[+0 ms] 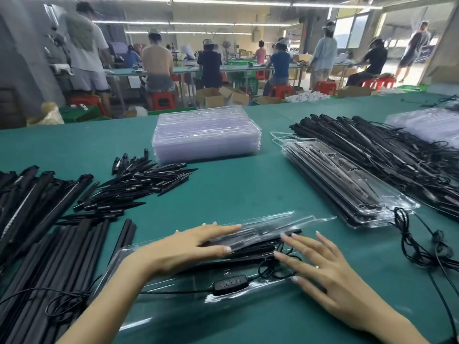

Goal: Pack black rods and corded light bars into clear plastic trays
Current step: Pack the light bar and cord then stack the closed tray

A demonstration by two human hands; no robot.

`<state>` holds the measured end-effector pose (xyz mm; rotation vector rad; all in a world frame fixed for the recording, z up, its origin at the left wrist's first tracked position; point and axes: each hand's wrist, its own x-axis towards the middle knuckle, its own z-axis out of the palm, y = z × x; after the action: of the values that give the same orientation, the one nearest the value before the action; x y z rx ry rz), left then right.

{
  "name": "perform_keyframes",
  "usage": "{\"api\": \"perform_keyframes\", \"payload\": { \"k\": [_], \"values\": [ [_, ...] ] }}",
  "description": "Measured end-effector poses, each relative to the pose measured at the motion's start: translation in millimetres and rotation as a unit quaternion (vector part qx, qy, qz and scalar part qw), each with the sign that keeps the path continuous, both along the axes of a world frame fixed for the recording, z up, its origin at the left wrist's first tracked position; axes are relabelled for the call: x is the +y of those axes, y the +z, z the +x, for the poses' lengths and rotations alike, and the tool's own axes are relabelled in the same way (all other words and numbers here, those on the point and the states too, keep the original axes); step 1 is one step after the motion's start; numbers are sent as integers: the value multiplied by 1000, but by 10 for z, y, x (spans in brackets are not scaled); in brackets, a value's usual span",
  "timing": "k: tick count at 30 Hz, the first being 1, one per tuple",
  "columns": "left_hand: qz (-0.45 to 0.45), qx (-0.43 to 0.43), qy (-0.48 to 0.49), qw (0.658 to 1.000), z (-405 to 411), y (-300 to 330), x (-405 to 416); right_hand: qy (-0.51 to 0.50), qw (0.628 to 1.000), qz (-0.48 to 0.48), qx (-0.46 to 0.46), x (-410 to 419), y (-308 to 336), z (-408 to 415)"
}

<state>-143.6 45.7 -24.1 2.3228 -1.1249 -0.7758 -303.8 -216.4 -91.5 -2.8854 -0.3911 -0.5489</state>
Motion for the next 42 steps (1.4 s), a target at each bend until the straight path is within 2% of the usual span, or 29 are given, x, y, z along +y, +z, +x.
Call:
{"api": "perform_keyframes", "payload": {
  "k": [4, 10, 14, 19, 24, 27, 32, 35, 37, 39, 42],
  "values": [
    [17, -12, -5, 1000, -55, -46, 5, -10, 999, -35, 2, 21, 0, 13],
    [23, -22, -6, 999, -88, -32, 5, -39, 997, -45, -44, 12, 3, -43],
    [42, -46, -7, 998, -135, -65, 2, -41, 998, -25, -43, 38, 39, -53],
    [39, -53, -2, 998, -153, -89, 6, -27, 998, -26, 49, 9, 78, -94],
    [42, -59, -7, 997, -96, -109, 11, -73, 988, -54, 128, 27, 148, -112],
    [50, -115, -14, 992, -136, -268, 40, -112, 973, -5, 201, 21, 114, -117],
    [52, -251, -10, 967, -265, -565, 18, -144, 959, -13, 242, -40, 19, -147],
    [39, -261, 13, 964, -287, -612, 10, -137, 969, -43, 203, -19, 39, -169],
    [39, -264, 20, 963, -295, -623, 14, -123, 986, -50, 98, -39, 30, -206],
    [43, -265, 20, 963, -303, -619, 15, -101, 994, 10, -39, -70, -10, -284],
    [53, -264, 17, 963, -310, -603, 9, -76, 984, 80, -138, -135, -91, -396]
  ]
}}
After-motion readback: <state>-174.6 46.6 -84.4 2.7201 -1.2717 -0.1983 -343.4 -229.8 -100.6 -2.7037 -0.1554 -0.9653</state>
